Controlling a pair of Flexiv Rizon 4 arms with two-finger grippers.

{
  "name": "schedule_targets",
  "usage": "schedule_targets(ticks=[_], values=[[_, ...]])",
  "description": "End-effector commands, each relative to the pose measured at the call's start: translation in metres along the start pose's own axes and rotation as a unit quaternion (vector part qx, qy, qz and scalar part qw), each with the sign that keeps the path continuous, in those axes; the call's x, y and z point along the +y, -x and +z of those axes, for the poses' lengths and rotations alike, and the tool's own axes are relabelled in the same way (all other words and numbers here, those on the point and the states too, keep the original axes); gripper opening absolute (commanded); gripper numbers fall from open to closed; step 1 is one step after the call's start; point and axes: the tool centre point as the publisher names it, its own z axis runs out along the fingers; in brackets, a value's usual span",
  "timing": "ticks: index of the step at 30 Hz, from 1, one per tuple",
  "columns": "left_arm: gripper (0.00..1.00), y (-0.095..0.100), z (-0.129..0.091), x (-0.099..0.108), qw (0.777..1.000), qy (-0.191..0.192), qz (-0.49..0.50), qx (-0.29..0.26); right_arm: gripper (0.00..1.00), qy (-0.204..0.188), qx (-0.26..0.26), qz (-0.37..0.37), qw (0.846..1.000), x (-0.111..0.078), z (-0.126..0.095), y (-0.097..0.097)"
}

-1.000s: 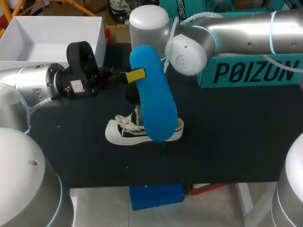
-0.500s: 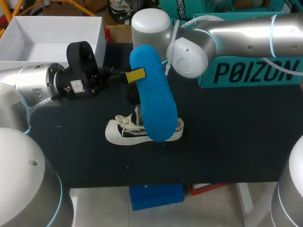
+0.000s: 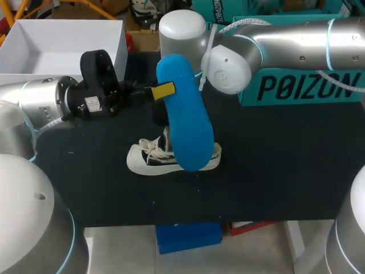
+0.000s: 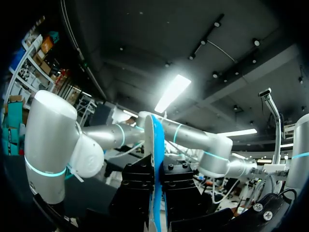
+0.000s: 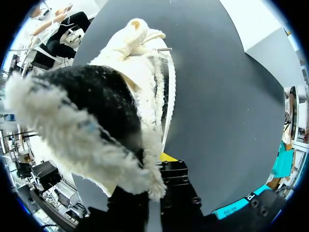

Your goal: Take the shoe out of the shoebox, open the shoe tongue, remove and reinsert the insole, then place the shoe into the shoebox

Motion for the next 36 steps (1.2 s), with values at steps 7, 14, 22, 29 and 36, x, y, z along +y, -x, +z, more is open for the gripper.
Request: schedule_targets(ticks=[7, 14, 22, 29, 36], values=[[0.0, 0.0, 0.001, 0.002, 1.0, -0.001, 0.001, -0.001, 0.0, -0.009, -0.035, 0.039, 0.999, -0.007, -0.02, 0.001], [0.0, 0.0, 0.001, 0.002, 1.0, -0.001, 0.001, -0.001, 0.0, -0.1, -0.113, 0.139, 0.979, -0.022, -0.047, 0.003], [0.0, 0.0, 0.001, 0.002, 1.0, -0.001, 0.001, -0.001, 0.0, -0.152, -0.152, 0.26, 0.941, -0.033, -0.081, 0.007], [0.0, 0.0, 0.001, 0.002, 1.0, -0.001, 0.001, -0.001, 0.0, -0.136, -0.165, 0.391, 0.895, -0.038, -0.102, 0.013], [0.0, 0.0, 0.001, 0.002, 1.0, -0.001, 0.001, -0.001, 0.0, -0.108, -0.158, 0.491, 0.85, -0.037, -0.108, 0.014]])
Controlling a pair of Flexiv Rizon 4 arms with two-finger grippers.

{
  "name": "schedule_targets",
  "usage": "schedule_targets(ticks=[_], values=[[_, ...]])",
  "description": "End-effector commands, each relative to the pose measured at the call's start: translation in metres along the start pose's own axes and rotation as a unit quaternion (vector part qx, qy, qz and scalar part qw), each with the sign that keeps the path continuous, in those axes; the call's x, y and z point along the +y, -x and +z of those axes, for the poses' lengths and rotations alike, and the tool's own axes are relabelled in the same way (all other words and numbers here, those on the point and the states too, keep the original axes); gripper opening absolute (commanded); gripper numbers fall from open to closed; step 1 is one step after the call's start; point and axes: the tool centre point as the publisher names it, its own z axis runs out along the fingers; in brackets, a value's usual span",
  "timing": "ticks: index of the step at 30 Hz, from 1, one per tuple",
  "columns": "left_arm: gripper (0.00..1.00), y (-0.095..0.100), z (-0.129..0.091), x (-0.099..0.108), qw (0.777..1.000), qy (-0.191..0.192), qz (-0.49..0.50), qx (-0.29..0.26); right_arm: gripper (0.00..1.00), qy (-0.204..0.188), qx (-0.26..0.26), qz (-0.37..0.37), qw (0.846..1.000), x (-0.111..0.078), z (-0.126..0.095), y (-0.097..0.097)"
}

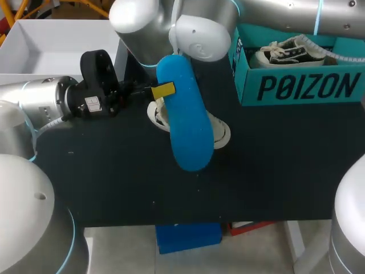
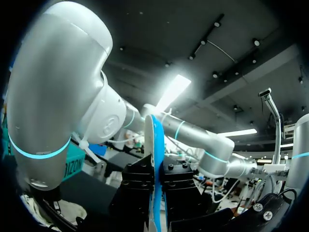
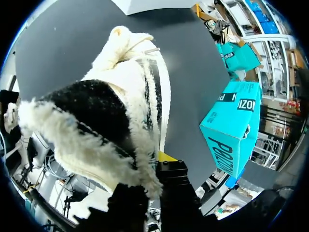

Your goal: Take the shoe out of the shoebox, open the shoe tongue, remove and reinsert the insole, then place the shoe into the shoebox

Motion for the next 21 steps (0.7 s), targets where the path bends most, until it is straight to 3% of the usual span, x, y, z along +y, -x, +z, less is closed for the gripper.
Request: schedule_targets(ticks=[1, 7, 21], values=[[0.0, 0.0, 0.001, 0.002, 1.0, -0.001, 0.001, -0.001, 0.0, -0.002, 0.028, 0.126, 0.992, 0.003, -0.004, 0.0], [0.0, 0.0, 0.001, 0.002, 1.0, -0.001, 0.001, -0.001, 0.0, 0.006, 0.07, 0.227, 0.971, 0.001, -0.001, -0.003], [0.0, 0.0, 0.001, 0.002, 1.0, -0.001, 0.001, -0.001, 0.0, -0.025, 0.098, 0.371, 0.923, 0.001, 0.022, -0.02]])
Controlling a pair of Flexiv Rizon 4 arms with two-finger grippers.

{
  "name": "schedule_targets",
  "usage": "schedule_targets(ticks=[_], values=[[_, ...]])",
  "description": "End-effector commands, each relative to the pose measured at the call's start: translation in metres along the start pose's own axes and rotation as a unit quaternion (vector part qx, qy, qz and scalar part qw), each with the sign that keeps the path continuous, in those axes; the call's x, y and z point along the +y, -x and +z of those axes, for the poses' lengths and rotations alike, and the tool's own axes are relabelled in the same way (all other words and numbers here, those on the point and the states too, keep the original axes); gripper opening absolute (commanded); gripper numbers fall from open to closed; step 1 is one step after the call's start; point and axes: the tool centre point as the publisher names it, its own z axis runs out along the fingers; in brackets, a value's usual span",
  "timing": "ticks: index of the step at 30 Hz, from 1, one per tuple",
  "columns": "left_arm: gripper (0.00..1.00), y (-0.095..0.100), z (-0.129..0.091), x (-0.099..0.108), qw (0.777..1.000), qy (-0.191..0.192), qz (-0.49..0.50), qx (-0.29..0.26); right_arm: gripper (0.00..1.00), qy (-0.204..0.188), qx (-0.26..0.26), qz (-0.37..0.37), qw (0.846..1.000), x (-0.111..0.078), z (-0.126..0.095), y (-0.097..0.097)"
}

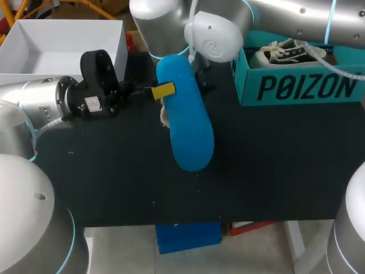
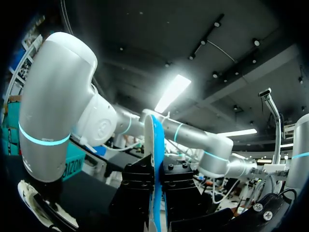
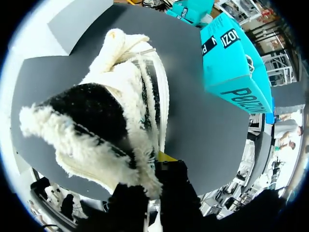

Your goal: Take the shoe out of the shoebox, open the shoe tongue, remove and reinsert the insole, then place the shoe into the shoebox

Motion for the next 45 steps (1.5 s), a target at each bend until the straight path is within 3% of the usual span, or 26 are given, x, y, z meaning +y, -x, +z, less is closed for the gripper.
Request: schedule_targets(ticks=[1, 33, 34, 35, 36, 45], values=[[0.0, 0.0, 0.001, 0.002, 1.0, -0.001, 0.001, -0.001, 0.0, -0.009, 0.02, 0.053, 0.998, 0.0, 0.006, 0.001], [0.0, 0.0, 0.001, 0.002, 1.0, -0.001, 0.001, -0.001, 0.0, -0.035, 0.048, 0.097, 0.993, -0.016, 0.073, -0.008], [0.0, 0.0, 0.001, 0.002, 1.0, -0.001, 0.001, -0.001, 0.06, -0.035, 0.05, 0.093, 0.994, -0.017, 0.075, -0.008], [0.0, 0.0, 0.001, 0.002, 1.0, -0.001, 0.001, -0.001, 0.42, -0.031, 0.048, 0.087, 0.995, -0.017, 0.075, -0.008], [0.0, 0.0, 0.001, 0.002, 1.0, -0.001, 0.001, -0.001, 1.0, -0.03, 0.045, 0.086, 0.995, -0.018, 0.076, -0.008], [0.0, 0.0, 0.001, 0.002, 1.0, -0.001, 0.001, -0.001, 1.0, -0.004, 0.008, 0.065, 0.998, -0.028, 0.069, -0.004]])
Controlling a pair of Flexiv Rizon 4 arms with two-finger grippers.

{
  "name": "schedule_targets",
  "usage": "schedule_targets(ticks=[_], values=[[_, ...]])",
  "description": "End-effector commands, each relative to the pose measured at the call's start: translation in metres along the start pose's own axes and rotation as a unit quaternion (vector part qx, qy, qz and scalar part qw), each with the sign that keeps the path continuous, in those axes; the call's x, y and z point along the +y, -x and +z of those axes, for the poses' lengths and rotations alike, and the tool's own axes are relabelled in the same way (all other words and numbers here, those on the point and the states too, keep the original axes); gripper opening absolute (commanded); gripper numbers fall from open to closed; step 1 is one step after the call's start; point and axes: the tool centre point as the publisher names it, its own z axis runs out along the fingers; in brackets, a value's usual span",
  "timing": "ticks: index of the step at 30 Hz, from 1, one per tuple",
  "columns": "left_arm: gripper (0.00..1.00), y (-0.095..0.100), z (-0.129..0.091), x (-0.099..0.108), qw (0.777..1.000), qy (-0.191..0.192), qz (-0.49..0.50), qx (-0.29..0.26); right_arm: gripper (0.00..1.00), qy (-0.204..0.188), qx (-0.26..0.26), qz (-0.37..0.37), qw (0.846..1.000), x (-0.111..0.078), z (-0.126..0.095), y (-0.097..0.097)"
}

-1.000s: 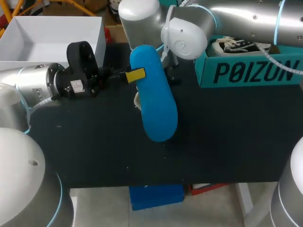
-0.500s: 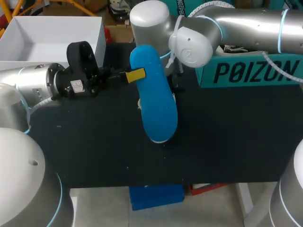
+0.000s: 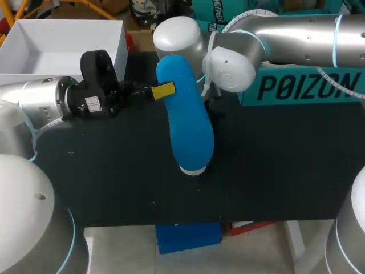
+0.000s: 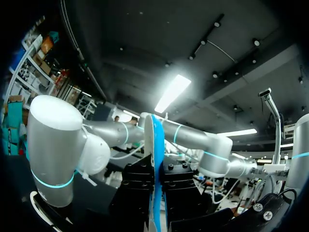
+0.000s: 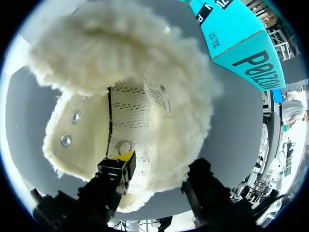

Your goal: Take the shoe out of the shoebox, open the shoe tongue, remove and reinsert the insole, then place the shoe into the shoebox

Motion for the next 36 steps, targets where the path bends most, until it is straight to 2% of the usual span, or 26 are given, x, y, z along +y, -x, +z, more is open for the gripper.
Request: schedule_targets(ticks=[1, 9, 18, 24, 36], values=[[0.0, 0.0, 0.001, 0.002, 1.0, -0.001, 0.001, -0.001, 1.0, 0.012, -0.007, 0.001, 1.0, -0.008, -0.011, 0.0], [0.0, 0.0, 0.001, 0.002, 1.0, -0.001, 0.001, -0.001, 1.0, 0.028, 0.013, 0.011, 0.999, -0.009, -0.031, 0.018], [0.0, 0.0, 0.001, 0.002, 1.0, -0.001, 0.001, -0.001, 1.0, 0.018, 0.109, 0.026, 0.994, -0.013, -0.05, 0.047], [0.0, 0.0, 0.001, 0.002, 1.0, -0.001, 0.001, -0.001, 1.0, 0.019, 0.21, 0.025, 0.977, -0.013, -0.065, 0.063], [0.0, 0.0, 0.001, 0.002, 1.0, -0.001, 0.001, -0.001, 1.0, 0.042, 0.34, 0.04, 0.939, -0.008, -0.096, 0.076]])
